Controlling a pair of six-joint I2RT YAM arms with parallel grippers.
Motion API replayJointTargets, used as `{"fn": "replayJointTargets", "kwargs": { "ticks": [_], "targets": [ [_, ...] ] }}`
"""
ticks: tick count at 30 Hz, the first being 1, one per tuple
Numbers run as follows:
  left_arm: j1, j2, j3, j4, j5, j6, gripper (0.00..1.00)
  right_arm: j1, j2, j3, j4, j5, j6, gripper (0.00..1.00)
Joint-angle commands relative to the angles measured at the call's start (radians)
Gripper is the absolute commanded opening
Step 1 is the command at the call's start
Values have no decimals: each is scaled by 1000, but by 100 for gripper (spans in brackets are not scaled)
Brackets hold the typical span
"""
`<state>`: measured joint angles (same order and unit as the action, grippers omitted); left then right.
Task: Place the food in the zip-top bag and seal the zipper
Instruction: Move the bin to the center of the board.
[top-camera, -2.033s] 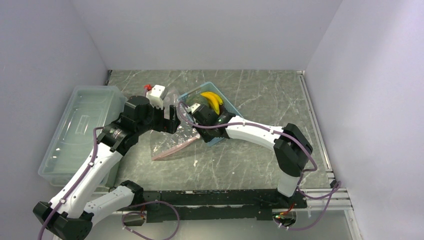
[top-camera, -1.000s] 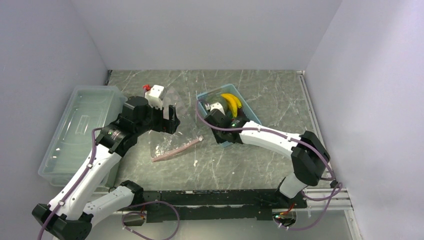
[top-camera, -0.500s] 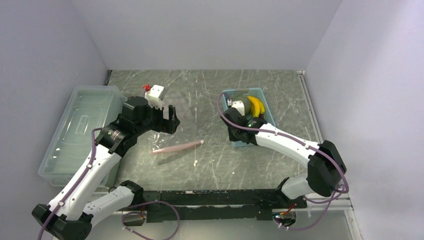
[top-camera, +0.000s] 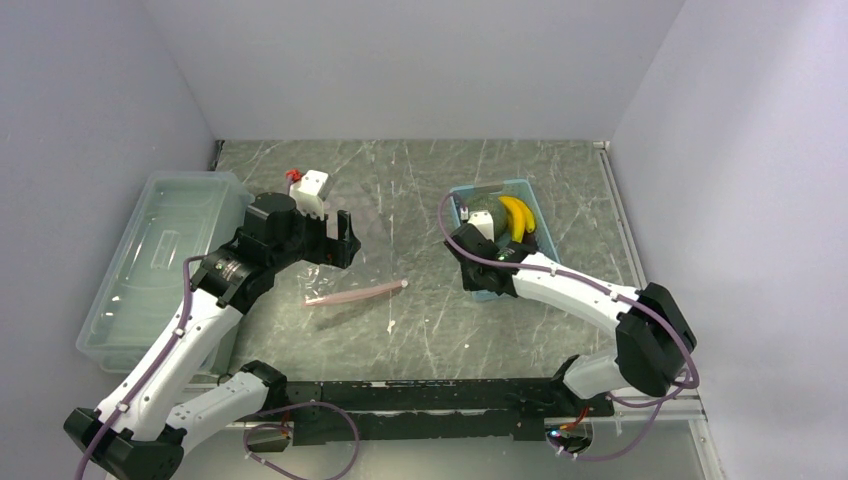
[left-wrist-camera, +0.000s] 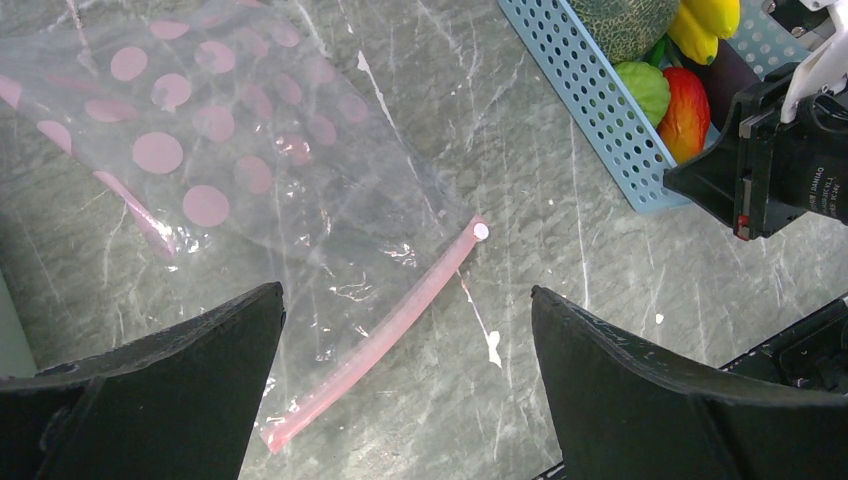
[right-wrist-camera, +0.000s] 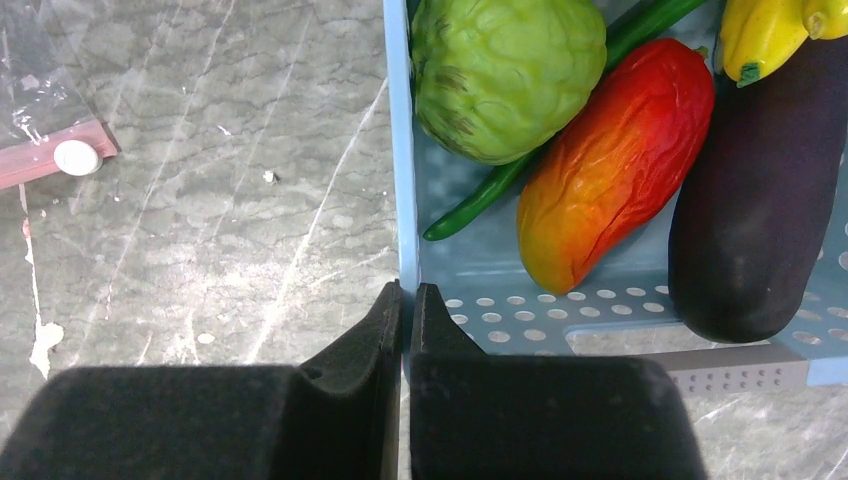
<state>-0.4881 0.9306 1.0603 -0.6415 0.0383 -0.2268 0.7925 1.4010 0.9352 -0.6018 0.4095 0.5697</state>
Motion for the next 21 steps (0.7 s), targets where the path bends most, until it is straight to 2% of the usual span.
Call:
{"fn": "replayJointTargets", "kwargs": {
  "ticks": [1, 2, 4, 8, 16, 21],
  "targets": [
    [-2, -10, 3, 14, 16, 4, 99, -4, -11, 6, 13, 8, 43, 0],
    [-3, -9, 4, 14, 15, 3, 99, -4, -10, 12, 12, 12, 42, 0],
    [-3, -9, 4, 14, 15, 4, 99, -4, -11, 23, 9, 18, 41, 11],
    [-3, -10, 4, 14, 13, 5, 99, -4, -32, 41, 4, 33, 37, 27],
    [-3, -3, 3, 13, 16, 4, 99, 5, -112, 95, -11, 21, 27, 39],
    [-3, 8, 10, 2, 1, -5, 99, 22, -167, 107, 38, -74, 6, 46]
  ]
}}
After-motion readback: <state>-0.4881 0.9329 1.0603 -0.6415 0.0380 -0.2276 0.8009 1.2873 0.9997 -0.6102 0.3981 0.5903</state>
